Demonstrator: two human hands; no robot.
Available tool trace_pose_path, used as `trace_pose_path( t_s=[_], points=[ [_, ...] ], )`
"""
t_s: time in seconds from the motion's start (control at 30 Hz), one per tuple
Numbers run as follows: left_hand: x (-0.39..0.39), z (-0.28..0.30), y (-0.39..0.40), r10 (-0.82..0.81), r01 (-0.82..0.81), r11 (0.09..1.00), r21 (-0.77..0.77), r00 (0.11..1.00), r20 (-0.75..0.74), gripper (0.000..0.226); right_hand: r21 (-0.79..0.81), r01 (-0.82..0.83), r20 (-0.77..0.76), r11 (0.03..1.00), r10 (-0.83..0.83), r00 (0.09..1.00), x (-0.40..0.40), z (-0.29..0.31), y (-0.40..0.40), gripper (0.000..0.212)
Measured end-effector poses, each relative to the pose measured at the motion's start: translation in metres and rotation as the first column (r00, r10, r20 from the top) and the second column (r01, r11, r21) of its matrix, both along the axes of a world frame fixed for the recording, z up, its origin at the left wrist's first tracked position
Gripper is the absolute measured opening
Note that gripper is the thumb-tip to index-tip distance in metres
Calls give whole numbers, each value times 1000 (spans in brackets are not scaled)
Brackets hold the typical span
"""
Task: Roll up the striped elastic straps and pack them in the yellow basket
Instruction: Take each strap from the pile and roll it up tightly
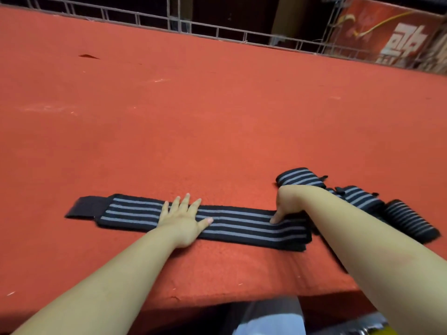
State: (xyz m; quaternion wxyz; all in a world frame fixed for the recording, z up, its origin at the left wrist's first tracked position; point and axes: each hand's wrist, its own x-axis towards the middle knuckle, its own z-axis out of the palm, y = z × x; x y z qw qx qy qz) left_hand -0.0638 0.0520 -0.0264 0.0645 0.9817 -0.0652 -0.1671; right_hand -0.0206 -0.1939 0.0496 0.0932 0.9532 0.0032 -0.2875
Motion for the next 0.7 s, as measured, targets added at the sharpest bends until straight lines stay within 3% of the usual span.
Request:
trace_pose_path(
  t_s=[0.17, 0.3, 0.4, 0.47, 0.57, 0.7],
  points=[
    [2, 0, -1, 2, -2, 1000, 12, 1000, 3, 71, -19, 37, 48, 999, -36, 998, -6, -12, -28, 53],
    [3, -1, -1, 2, -2, 1000, 15, 1000, 3, 73, 329, 74, 278, 942, -171, 945, -9, -6, -33, 28],
    [7, 0, -2, 4, -4, 1000, 4, 1000, 29, 74, 494, 70, 287, 867, -238, 928, -17, -13, -16, 24],
    [12, 2, -3, 6, 1, 998, -61, 993, 116, 67, 525, 55, 258, 850, -220, 941, -25, -31, 6, 29],
    [15, 2, -4, 14, 24, 990, -136, 963, 271, 45, 497, -30, 400, 867, -199, 895, -38, -59, 45, 37],
    [16, 0, 1, 28, -21, 999, -27, 951, 307, 39, 536, -97, 554, 838, -263, 790, -53, -84, 95, 31]
  ],
)
